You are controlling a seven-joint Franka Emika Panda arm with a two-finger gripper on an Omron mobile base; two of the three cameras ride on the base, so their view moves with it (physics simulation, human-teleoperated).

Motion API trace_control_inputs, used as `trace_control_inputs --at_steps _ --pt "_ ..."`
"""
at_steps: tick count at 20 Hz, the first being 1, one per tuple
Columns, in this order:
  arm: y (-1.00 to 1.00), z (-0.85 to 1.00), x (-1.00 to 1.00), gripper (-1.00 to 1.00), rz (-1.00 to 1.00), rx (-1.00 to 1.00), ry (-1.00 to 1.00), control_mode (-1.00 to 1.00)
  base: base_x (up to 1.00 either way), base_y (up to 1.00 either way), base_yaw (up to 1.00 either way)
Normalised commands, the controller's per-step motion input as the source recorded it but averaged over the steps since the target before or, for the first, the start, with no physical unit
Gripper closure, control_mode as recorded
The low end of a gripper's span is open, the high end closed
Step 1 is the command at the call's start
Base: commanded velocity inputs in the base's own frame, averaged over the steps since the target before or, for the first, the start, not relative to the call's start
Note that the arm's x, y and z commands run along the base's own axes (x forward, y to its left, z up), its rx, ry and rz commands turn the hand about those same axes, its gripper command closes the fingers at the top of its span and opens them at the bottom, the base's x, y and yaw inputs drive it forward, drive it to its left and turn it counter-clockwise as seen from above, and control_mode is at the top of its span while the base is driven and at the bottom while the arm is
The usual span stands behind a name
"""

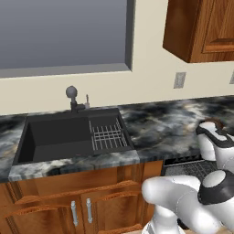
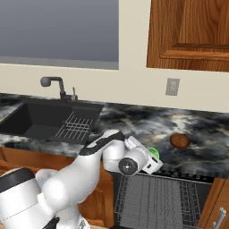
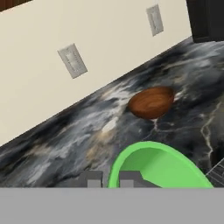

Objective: Pick up the cup and bowl from the counter, place them in the dishwasher, and close the dishwasher door.

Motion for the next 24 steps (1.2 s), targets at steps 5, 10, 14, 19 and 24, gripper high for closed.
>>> trace_control_inputs --at_steps 5,10,14,19,24 --pt "-0.1 0.56 -0.45 1.0 -0.13 0.15 -0.04 -1.0 0.0 0.0 0.0" --pt "-0.14 0.09 -0.38 1.0 -0.1 0.18 0.0 -1.0 0.0 0.0 0.0" --pt "-0.12 0.0 -0.3 1.0 -0.07 0.26 0.0 -1.0 0.0 0.0 0.0" --pt "-0.11 0.0 -0.21 1.0 -0.03 0.2 0.0 -1.0 0.0 0.0 0.0" --pt "0.0 -0.12 -0.03 1.0 0.0 0.03 0.0 -1.0 0.0 0.0 0.0"
